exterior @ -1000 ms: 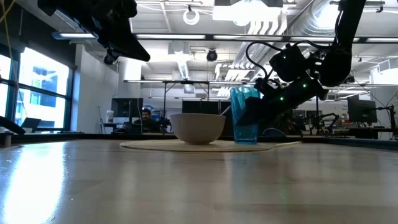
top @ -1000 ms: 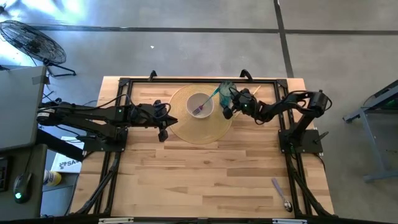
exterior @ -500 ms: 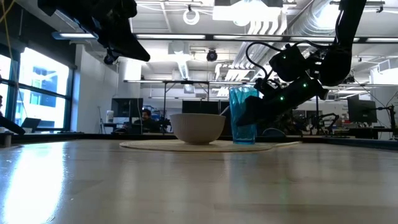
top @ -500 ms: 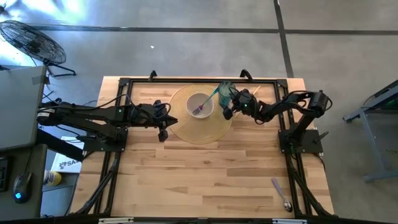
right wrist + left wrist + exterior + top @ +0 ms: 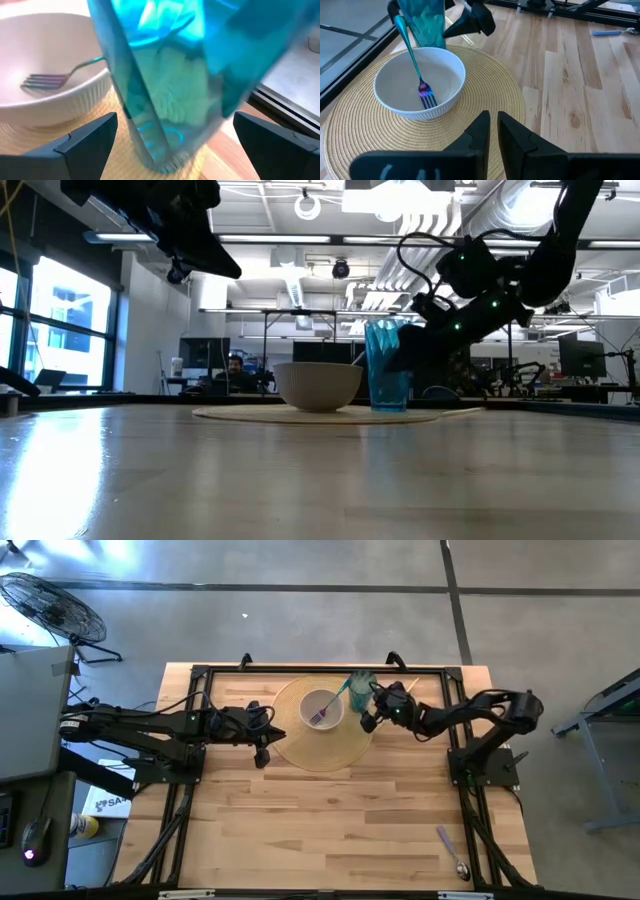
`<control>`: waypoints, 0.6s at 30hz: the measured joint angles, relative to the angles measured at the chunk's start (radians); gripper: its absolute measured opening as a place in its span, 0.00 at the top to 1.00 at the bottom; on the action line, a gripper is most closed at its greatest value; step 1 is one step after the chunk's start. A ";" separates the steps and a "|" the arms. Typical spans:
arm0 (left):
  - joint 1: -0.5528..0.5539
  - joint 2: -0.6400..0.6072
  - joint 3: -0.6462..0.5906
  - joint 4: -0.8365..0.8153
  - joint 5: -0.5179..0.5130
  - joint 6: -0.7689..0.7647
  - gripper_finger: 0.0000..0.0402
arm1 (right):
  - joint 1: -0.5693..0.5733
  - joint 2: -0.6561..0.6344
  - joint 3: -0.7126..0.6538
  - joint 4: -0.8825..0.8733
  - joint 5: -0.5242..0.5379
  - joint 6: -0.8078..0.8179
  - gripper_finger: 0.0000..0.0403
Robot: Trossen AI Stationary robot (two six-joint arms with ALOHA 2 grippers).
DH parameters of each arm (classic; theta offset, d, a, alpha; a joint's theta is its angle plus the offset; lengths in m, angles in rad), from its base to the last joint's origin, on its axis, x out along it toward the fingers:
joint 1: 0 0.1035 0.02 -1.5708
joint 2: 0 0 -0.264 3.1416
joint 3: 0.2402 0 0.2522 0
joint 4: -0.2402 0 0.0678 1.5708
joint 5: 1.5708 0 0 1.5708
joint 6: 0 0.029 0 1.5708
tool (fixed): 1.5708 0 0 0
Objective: Pick & Place Utensil
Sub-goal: Put the blue cup on the brown mat to the right of the white bowl, then put the yellow straw into the blue cup
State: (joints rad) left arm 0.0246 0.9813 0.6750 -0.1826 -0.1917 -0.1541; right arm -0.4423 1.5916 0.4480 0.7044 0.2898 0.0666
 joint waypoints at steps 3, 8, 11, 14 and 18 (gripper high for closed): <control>0.000 0.000 0.000 -0.001 0.000 0.000 0.92 | 0.000 -0.054 0.000 -0.085 0.000 0.002 0.02; 0.000 0.000 0.000 -0.002 0.002 0.000 0.92 | 0.000 -0.154 0.001 -0.258 -0.009 0.031 0.03; 0.000 0.000 0.000 -0.002 0.002 0.000 0.92 | 0.000 -0.217 0.001 -0.378 -0.015 0.053 0.03; 0.000 0.000 0.000 -0.002 0.002 0.000 0.92 | 0.000 -0.274 0.001 -0.511 -0.043 0.049 0.03; 0.000 0.000 0.000 -0.001 0.002 0.000 0.92 | 0.000 -0.339 0.002 -0.666 -0.131 0.022 0.03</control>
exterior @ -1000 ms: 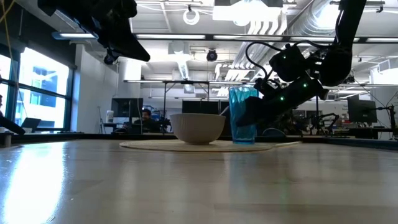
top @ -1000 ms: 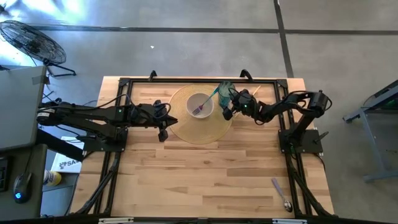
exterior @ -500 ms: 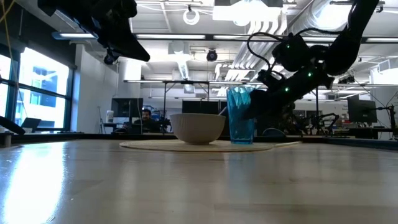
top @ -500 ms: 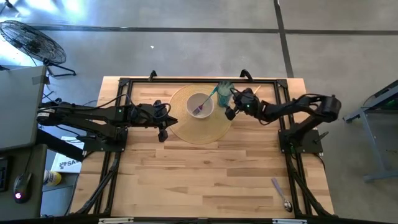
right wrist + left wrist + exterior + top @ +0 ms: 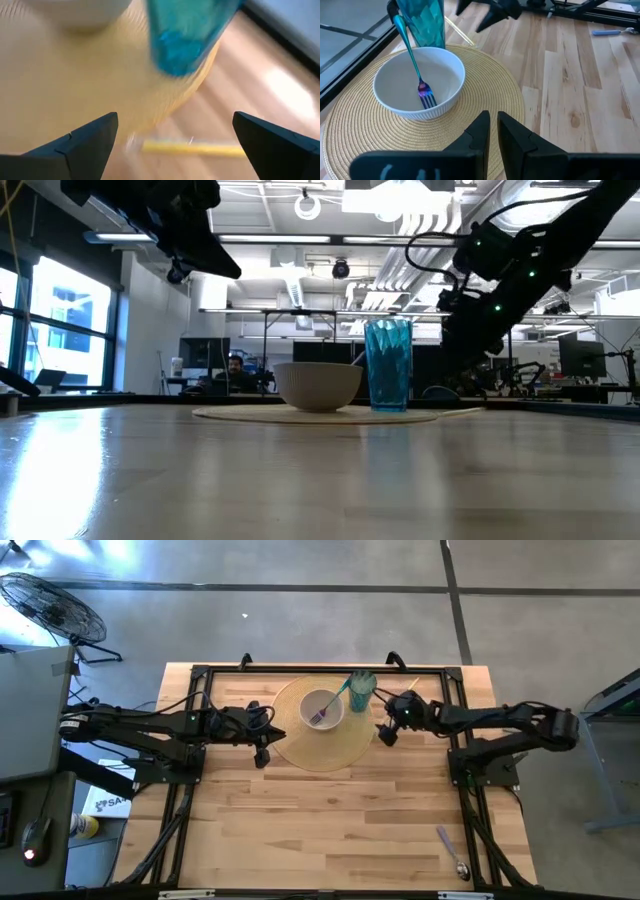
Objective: Pick & Place Utensil
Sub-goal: Put the yellow straw into the blue cup
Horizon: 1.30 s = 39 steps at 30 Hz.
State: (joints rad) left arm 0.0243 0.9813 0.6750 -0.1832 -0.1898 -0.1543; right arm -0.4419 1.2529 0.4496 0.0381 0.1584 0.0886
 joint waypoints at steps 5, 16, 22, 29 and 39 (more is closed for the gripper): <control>0.000 0.000 0.000 0.001 0.000 0.000 0.92 | 0.000 -0.026 0.016 -0.158 -0.015 -0.005 0.03; 0.000 0.000 0.000 0.001 0.001 -0.007 0.92 | -0.003 -0.024 0.064 -0.286 0.262 0.526 0.03; 0.000 0.000 0.000 0.001 0.050 -0.008 0.92 | -0.004 0.020 0.064 -0.304 0.413 0.699 0.07; 0.000 0.000 0.000 0.013 0.050 -0.006 0.92 | -0.051 0.196 0.064 -0.221 0.417 0.797 0.10; 0.000 0.000 0.000 0.002 0.049 0.019 0.92 | -0.091 0.299 0.064 -0.114 0.420 0.824 0.10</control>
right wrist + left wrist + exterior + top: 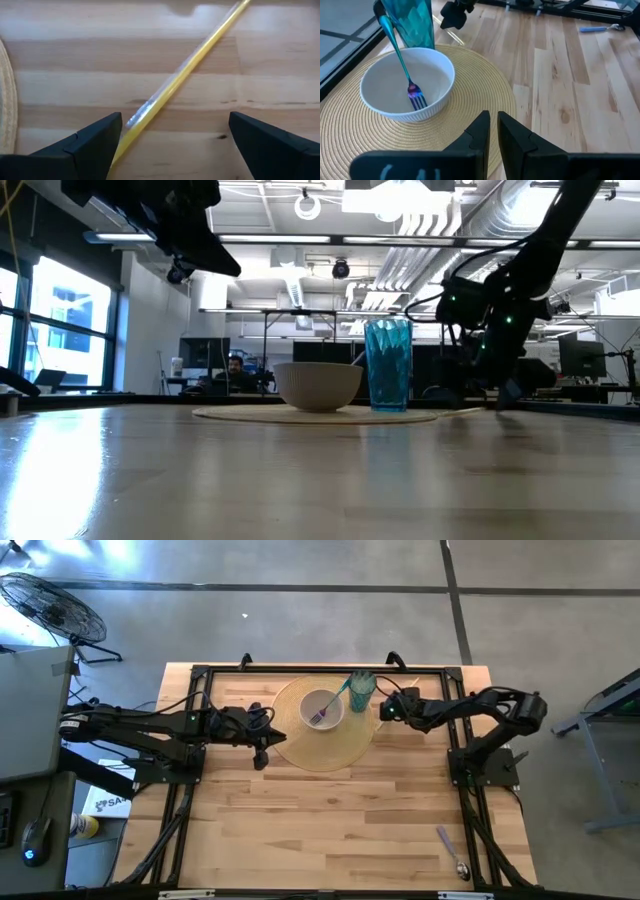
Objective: Pick & Place Utensil
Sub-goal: Put the yellow straw into the blue cup
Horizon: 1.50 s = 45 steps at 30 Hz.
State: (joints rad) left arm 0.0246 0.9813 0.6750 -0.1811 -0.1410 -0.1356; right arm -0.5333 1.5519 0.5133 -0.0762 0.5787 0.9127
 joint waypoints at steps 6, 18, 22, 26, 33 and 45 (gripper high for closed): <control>0.000 0.000 0.000 -0.001 0.000 0.000 0.92 | -0.011 -0.001 0.005 -0.060 -0.031 -0.019 0.17; 0.000 0.000 0.000 -0.001 -0.001 0.000 0.92 | 0.029 -0.115 0.002 -0.282 -0.178 0.039 0.43; 0.000 0.000 0.000 -0.001 -0.001 0.000 0.92 | 0.055 -0.116 0.003 -0.316 -0.213 0.060 0.55; 0.000 0.000 0.000 -0.001 -0.001 0.000 0.92 | 0.070 -0.116 0.003 -0.325 -0.233 0.071 0.69; 0.000 0.000 0.000 -0.002 -0.001 0.000 0.92 | 0.076 -0.116 0.002 -0.330 -0.250 0.075 0.89; 0.000 -0.023 0.000 -0.059 -0.001 0.006 0.92 | 0.159 -0.177 0.000 -0.414 -0.249 0.104 0.99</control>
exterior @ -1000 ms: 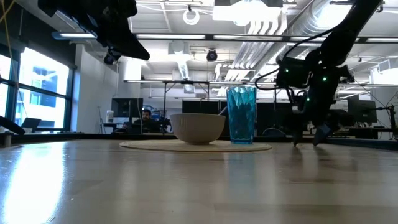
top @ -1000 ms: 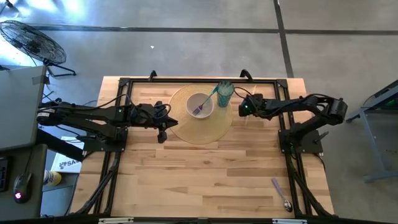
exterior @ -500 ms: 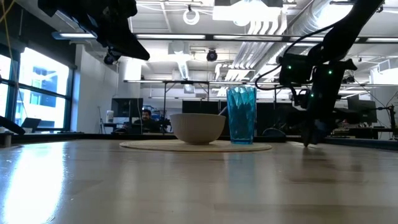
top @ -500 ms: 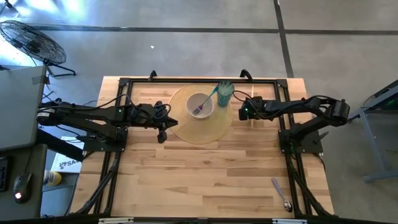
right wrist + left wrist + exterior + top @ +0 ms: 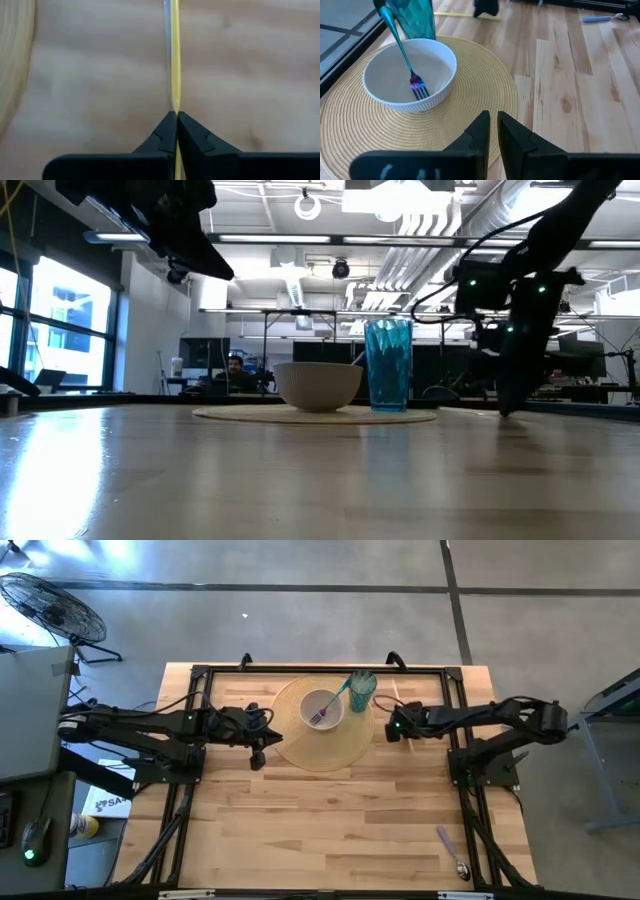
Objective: Pick & Place Utensil
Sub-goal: Put the yellow straw into the blue cup
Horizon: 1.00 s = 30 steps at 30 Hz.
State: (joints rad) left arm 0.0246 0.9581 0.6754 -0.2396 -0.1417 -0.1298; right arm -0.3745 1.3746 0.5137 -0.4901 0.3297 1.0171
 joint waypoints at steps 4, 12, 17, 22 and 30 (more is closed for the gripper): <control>0.000 -0.028 0.000 -0.004 -0.006 0.002 0.92 | 0.062 -0.092 0.045 -0.178 0.021 0.023 1.00; 0.000 -0.039 0.000 -0.003 -0.007 0.019 0.92 | 0.217 -0.161 0.333 -0.605 0.155 0.038 1.00; 0.000 -0.039 0.000 -0.002 -0.002 0.020 0.92 | 0.293 -0.139 0.563 -0.894 0.289 0.015 1.00; 0.000 -0.039 0.000 -0.001 -0.002 0.020 0.92 | 0.313 -0.087 0.737 -1.041 0.355 -0.206 1.00; 0.000 -0.039 0.000 0.001 0.002 0.008 0.92 | 0.293 0.020 0.832 -1.072 0.548 -0.839 1.00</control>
State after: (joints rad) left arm 0.0246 0.9188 0.6758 -0.2385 -0.1394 -0.1221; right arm -0.0811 1.3950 1.3459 -1.5621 0.8774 0.1784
